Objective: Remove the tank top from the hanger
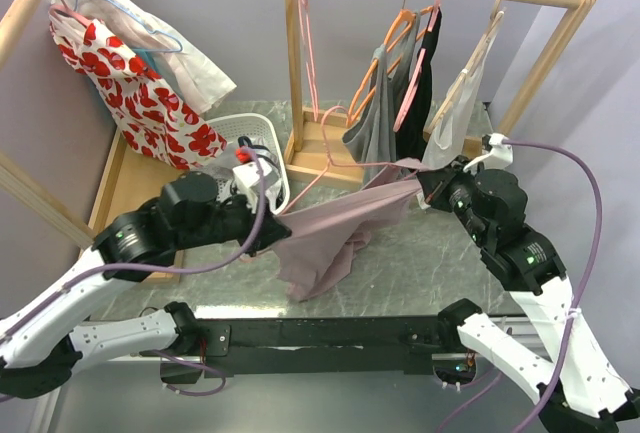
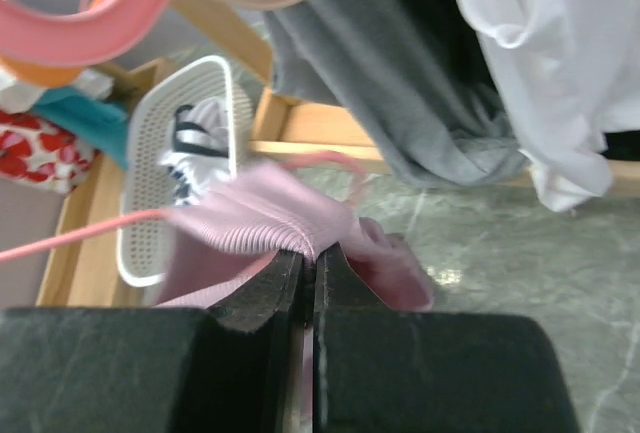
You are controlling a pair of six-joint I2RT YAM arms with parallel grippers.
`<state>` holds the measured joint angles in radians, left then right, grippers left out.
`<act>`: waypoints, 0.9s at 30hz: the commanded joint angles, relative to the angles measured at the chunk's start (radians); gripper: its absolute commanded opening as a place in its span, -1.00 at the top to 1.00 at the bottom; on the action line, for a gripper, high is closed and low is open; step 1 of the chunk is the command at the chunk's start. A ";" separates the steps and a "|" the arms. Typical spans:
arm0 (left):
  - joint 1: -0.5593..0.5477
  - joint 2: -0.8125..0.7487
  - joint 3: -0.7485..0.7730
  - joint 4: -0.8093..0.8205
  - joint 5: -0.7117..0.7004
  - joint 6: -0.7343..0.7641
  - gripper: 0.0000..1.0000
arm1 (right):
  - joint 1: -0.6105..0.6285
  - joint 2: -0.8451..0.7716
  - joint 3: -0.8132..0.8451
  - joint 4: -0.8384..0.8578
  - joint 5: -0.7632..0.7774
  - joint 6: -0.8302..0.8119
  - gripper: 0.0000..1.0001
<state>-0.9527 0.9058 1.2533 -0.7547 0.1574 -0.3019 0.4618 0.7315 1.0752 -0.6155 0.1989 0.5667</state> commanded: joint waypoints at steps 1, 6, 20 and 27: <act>0.000 -0.088 0.049 0.026 -0.039 -0.022 0.98 | -0.052 0.029 0.013 -0.050 0.103 -0.022 1.00; 0.000 -0.102 0.087 0.023 0.033 -0.025 0.98 | -0.101 0.039 -0.040 0.022 -0.012 0.005 0.96; 0.000 -0.030 0.074 -0.064 0.156 0.014 0.98 | -0.114 -0.052 -0.044 0.073 0.079 0.006 0.92; -0.001 -0.021 0.176 -0.084 0.165 -0.008 0.98 | -0.126 0.003 -0.070 0.033 0.126 0.010 0.92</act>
<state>-0.9527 0.9051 1.3323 -0.8394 0.2871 -0.3058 0.3656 0.7052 1.0187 -0.5892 0.2012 0.5964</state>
